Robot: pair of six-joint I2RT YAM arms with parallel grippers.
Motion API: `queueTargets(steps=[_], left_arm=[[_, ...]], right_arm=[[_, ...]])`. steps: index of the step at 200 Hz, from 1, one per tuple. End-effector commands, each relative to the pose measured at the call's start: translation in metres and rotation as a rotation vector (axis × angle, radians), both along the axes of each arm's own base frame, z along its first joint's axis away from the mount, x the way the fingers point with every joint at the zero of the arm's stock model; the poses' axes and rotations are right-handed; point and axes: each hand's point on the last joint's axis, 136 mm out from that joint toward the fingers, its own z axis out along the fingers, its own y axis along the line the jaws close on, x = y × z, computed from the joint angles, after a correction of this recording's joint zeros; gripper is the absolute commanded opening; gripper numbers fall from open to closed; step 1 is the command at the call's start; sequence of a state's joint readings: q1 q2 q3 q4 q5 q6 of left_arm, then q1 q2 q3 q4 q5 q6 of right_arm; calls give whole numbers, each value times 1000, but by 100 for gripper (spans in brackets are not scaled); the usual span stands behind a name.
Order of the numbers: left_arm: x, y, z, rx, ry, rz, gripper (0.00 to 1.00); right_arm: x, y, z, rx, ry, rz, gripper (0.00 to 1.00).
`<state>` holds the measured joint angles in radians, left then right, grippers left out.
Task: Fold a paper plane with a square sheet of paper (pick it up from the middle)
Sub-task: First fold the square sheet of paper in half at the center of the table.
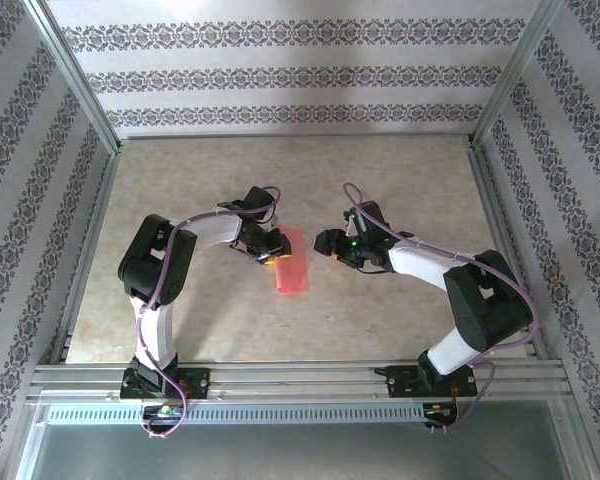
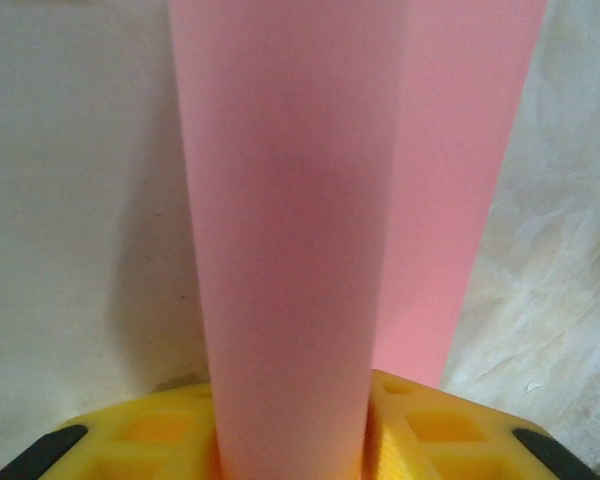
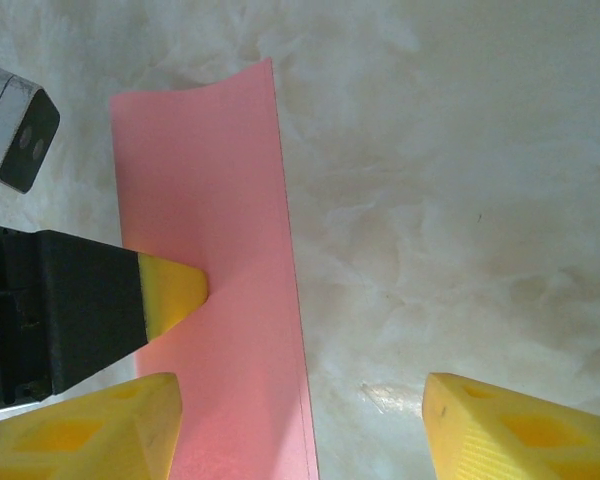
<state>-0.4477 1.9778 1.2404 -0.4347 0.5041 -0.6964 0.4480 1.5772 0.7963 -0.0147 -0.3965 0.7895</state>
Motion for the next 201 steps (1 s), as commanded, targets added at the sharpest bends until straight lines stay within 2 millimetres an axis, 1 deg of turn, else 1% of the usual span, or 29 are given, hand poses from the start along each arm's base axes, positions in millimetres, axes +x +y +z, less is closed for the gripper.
queueTargets(steps=[1, 47, 91, 140, 157, 187, 201], left_arm=[[-51, 49, -78, 287, 198, -6, 37], [-56, 53, -89, 315, 225, -12, 39], [-60, 59, -94, 349, 245, -6, 39], [-63, 61, -97, 366, 263, 4, 39], [-64, 61, -98, 371, 267, 5, 39], [-66, 62, -101, 376, 275, 11, 39], [-65, 62, -101, 375, 276, 13, 39]], right_arm=[[2, 0, 4, -8, -12, -12, 65], [1, 1, 2, -10, -6, -10, 65], [0, 1, -1, -10, 2, -10, 65], [-2, 12, -2, 0, 12, 17, 65], [-3, 19, -3, 11, 20, 34, 60], [-7, 34, -4, 42, 36, 86, 43], [-8, 41, -4, 54, 46, 113, 40]])
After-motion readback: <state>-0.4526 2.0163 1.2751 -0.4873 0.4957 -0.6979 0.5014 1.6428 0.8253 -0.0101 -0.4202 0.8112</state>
